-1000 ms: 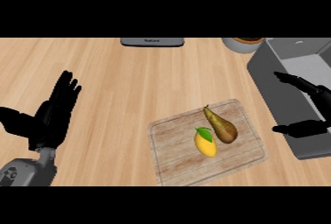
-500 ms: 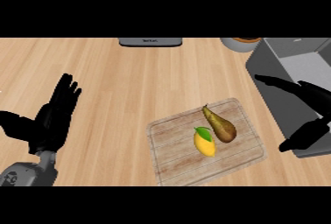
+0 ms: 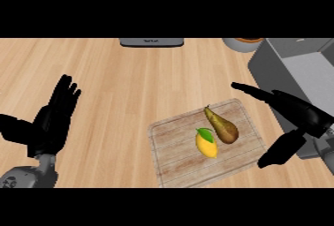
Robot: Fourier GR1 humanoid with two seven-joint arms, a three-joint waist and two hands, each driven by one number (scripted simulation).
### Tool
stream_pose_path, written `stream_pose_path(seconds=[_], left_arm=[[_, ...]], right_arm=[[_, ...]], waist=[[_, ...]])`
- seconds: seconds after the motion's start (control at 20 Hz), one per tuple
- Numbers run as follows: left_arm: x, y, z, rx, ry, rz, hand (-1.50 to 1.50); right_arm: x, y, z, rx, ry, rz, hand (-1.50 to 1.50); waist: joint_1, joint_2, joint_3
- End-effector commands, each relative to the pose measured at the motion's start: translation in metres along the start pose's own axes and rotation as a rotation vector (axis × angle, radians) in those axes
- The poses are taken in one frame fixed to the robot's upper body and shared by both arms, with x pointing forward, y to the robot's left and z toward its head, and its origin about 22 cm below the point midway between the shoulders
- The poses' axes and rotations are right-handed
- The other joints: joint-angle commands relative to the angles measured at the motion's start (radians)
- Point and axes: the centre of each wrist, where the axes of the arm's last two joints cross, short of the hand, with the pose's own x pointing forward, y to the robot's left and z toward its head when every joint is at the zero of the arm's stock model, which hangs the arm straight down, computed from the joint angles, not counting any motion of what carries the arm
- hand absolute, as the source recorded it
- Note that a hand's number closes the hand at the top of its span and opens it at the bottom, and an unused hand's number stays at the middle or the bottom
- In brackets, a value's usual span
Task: Pick the lemon from the cutting board and place it in the cardboard box
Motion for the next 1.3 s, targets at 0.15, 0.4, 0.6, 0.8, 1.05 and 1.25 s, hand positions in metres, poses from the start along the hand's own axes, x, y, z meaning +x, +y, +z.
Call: stream_pose_path(seconds=[0.15,0.4,0.6,0.8,1.05,1.25], left_arm=[[-0.002,0.001,0.003,0.006,-0.003,0.011,0.00],[-0.003,-0.007,0.010,0.001,-0.004,0.009,0.00],[-0.001,-0.007,-0.005,0.004,-0.018,-0.010,0.00],[0.004,-0.003,0.014,0.010,0.011,0.010,0.00],[-0.012,-0.006,-0.002,-0.005,-0.006,-0.001,0.00],[0.019,-0.005,0.002,-0.004,-0.003,0.009,0.00]], right_arm=[[-0.005,0.013,-0.009,0.020,0.095,-0.001,-1.50],[-0.011,0.038,-0.022,0.029,0.077,-0.014,-1.50],[-0.002,0.057,-0.025,0.023,0.092,0.003,-1.50],[0.003,0.051,-0.030,-0.017,0.099,0.002,-1.50],[-0.001,0.061,-0.058,0.019,0.108,-0.018,-1.50],[-0.013,0.073,-0.045,0.029,0.100,-0.005,-1.50]], waist=[[0.003,0.002,0.000],[0.003,0.002,0.001],[-0.001,0.002,0.000],[0.002,0.001,0.000],[0.003,0.002,0.000],[0.002,0.001,0.001]])
